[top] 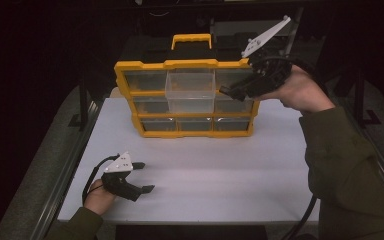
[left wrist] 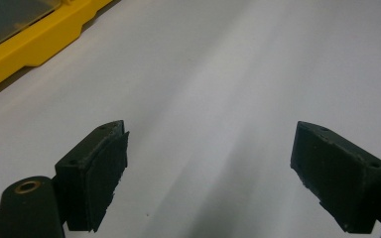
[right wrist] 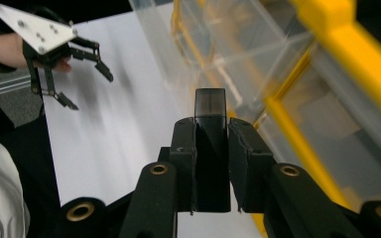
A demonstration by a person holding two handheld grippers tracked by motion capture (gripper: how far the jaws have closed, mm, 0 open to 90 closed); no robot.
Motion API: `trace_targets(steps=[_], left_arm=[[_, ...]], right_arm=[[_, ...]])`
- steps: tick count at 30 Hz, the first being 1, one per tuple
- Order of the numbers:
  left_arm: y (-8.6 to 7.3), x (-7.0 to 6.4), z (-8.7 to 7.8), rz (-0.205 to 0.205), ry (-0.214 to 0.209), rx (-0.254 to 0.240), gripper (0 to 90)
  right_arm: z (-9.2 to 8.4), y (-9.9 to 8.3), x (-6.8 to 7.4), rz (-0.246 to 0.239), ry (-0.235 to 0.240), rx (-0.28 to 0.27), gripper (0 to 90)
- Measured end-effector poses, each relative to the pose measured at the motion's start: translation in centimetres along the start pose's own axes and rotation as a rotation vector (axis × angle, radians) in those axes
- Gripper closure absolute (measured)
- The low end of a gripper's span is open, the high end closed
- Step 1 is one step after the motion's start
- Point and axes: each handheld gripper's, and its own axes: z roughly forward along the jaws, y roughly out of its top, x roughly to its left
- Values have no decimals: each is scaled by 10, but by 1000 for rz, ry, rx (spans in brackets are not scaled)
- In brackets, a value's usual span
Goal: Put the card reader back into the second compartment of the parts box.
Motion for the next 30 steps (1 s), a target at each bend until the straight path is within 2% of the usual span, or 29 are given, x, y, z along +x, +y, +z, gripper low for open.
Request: trace_targets(steps=[5, 9, 18, 25, 27, 28, 30], left_arm=[[0, 0, 1, 2, -2, 3, 146], [0, 0, 1, 1, -3, 3, 146], [0, 0, 1, 0, -6, 5, 146], [-1, 0, 1, -2, -8, 4, 146], [-1, 0, 1, -1, -8, 5, 146], [-1, 0, 1, -1, -9, 4, 146], [-1, 0, 0, -4, -8, 4, 146]], right_arm=[[-7, 18, -1, -10, -2, -24, 726], [-5, 31, -2, -20, 6, -38, 726], [17, 55, -4, -25, 43, -38, 725], [38, 66, -5, -22, 65, -24, 724], [43, 66, -5, -8, 67, -22, 709], [44, 66, -6, -1, 68, -32, 651], [43, 64, -7, 23, 67, -55, 603]])
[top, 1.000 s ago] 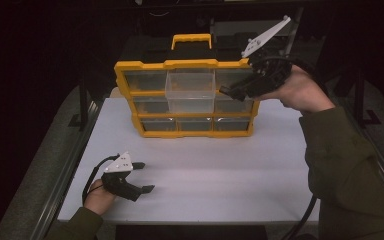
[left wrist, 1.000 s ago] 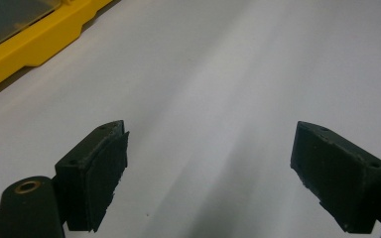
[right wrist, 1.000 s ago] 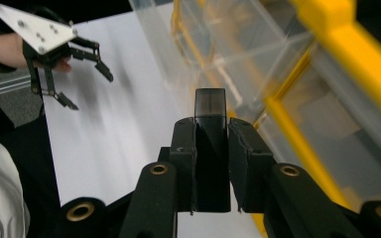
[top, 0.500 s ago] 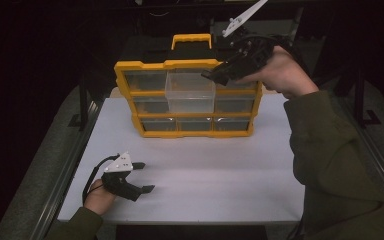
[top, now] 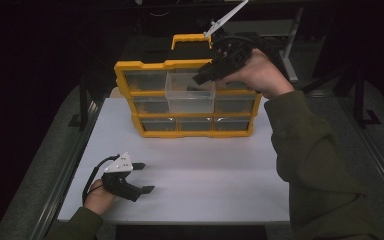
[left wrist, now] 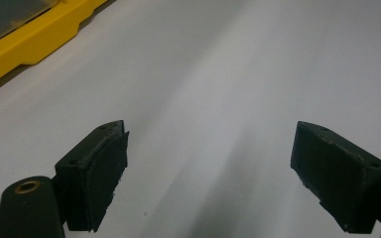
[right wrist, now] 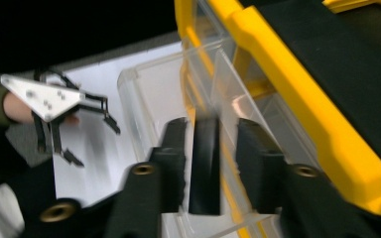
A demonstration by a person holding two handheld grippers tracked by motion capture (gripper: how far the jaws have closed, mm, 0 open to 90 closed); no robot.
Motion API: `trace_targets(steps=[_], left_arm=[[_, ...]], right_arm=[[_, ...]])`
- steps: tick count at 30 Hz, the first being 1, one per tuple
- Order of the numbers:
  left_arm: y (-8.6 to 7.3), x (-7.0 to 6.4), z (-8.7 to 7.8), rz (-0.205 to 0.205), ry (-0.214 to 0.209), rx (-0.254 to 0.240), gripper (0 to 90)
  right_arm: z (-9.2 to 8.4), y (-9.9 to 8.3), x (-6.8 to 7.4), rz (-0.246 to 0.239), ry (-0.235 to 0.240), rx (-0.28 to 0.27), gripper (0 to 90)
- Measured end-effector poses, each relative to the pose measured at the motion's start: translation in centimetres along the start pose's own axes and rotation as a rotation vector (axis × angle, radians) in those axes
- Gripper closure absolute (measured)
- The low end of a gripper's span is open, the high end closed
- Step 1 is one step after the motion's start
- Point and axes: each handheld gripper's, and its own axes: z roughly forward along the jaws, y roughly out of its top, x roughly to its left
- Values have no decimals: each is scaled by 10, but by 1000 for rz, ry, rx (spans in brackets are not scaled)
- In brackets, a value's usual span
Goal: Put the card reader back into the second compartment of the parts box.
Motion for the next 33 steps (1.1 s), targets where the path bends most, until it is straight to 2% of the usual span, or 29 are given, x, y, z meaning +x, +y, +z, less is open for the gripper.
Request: trace_targets(steps=[12, 16, 24, 28, 33], left_arm=[[-1, 0, 1, -4, 2, 3, 146], [-1, 1, 1, -8, 2, 2, 146], [-1, 0, 1, -7, 4, 2, 146], [-1, 1, 1, -7, 4, 1, 146], [-1, 0, 1, -8, 4, 1, 146]], right_arm=[[-30, -31, -3, 51, -40, -49, 460], [-36, -44, 0, 53, -54, -48, 420], [-31, -71, 6, 42, -76, -46, 329], [-24, -86, 9, 42, -102, -53, 259], [-10, -107, 12, 55, -104, -61, 176]])
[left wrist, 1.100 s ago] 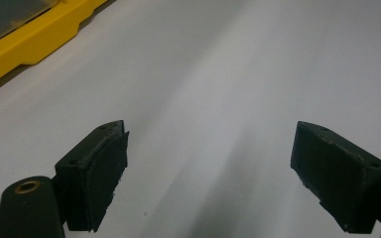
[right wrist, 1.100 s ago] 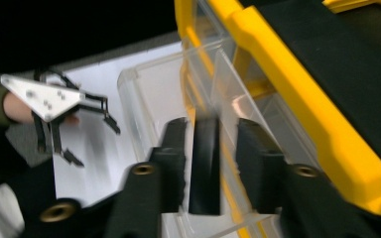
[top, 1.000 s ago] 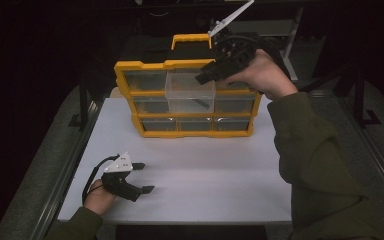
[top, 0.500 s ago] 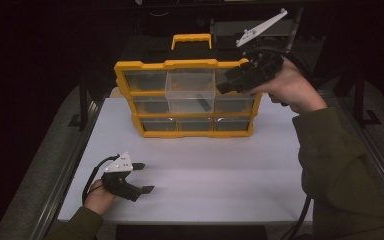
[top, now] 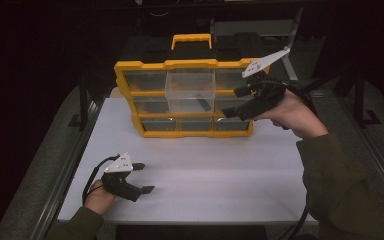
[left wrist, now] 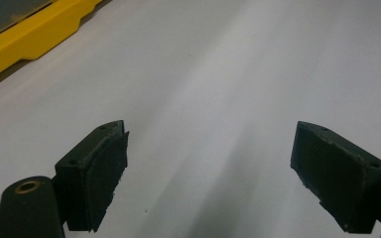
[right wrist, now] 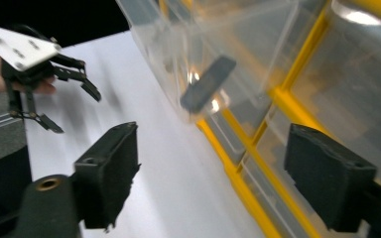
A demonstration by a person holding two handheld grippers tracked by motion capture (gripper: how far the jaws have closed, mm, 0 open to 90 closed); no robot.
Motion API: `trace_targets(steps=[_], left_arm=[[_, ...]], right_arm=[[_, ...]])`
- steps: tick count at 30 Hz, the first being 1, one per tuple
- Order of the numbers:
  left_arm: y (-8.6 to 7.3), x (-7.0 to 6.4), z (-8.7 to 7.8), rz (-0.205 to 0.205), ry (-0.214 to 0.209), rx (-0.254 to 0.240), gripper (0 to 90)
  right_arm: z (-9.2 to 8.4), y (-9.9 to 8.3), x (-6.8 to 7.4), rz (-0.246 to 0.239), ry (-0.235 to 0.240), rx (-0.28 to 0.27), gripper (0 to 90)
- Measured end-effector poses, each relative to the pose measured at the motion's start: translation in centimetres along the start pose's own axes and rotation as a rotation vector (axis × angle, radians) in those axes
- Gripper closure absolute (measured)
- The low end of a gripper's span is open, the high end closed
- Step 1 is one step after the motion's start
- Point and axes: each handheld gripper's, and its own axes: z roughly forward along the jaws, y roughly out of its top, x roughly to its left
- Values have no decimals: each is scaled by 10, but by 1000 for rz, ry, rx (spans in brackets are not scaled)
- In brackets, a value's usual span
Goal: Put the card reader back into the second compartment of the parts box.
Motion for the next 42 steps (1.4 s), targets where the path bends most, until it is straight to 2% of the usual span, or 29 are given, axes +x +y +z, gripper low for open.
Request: trace_targets(steps=[8, 12, 15, 20, 28, 35, 38, 42], left_arm=[[0, 0, 1, 0, -2, 2, 146], [0, -1, 1, 0, -2, 0, 146], [0, -1, 1, 5, -2, -1, 146], [0, -1, 1, 4, -1, -2, 146], [0, -1, 1, 3, -1, -9, 146], [0, -1, 1, 1, -1, -6, 146], [0, -2, 1, 5, 0, -5, 146], [-1, -1, 1, 4, 0, -7, 146]], right_arm=[[19, -31, 6, 8, 4, -8, 89], [27, -44, 9, 30, 2, -12, 22], [35, -56, 12, 41, 6, -25, 5], [46, -74, 16, 60, -8, -31, 2], [62, -104, 29, 64, -49, -50, 3], [73, -134, 39, 94, -67, -59, 3], [77, -145, 41, 108, -87, -59, 3], [80, -159, 42, 130, -91, -77, 3]])
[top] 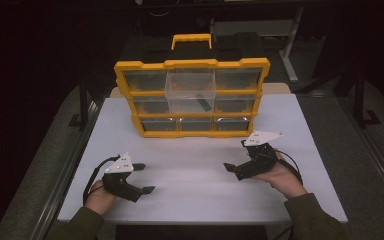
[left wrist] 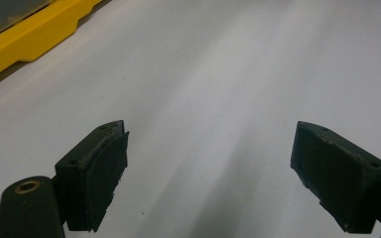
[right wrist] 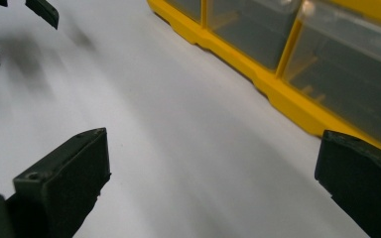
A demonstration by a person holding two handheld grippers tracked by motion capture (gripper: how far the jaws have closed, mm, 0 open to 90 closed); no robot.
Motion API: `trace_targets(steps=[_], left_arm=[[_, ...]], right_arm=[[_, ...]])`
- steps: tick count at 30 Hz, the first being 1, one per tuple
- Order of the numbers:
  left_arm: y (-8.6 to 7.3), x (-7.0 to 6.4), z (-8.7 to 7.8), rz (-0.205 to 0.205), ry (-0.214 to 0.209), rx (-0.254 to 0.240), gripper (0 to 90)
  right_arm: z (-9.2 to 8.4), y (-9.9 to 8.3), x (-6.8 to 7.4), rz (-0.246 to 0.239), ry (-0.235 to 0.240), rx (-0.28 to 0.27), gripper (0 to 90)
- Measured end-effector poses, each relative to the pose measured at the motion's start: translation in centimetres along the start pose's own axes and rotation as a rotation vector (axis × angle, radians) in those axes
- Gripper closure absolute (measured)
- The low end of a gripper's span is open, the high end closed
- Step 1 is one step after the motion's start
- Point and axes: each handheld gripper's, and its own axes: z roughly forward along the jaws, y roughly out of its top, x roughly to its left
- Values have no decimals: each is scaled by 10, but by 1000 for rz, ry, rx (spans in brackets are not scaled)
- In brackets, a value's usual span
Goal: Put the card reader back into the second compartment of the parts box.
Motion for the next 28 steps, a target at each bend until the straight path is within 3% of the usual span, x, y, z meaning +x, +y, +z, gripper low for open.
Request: trace_targets(steps=[19, 28], left_arm=[[-1, 0, 0, 5, -3, 1, 146], [-2, -1, 2, 6, -7, 12, 146]], right_arm=[[-9, -57, -10, 94, -38, -39, 3], [-8, -63, -11, 91, -45, -25, 3]])
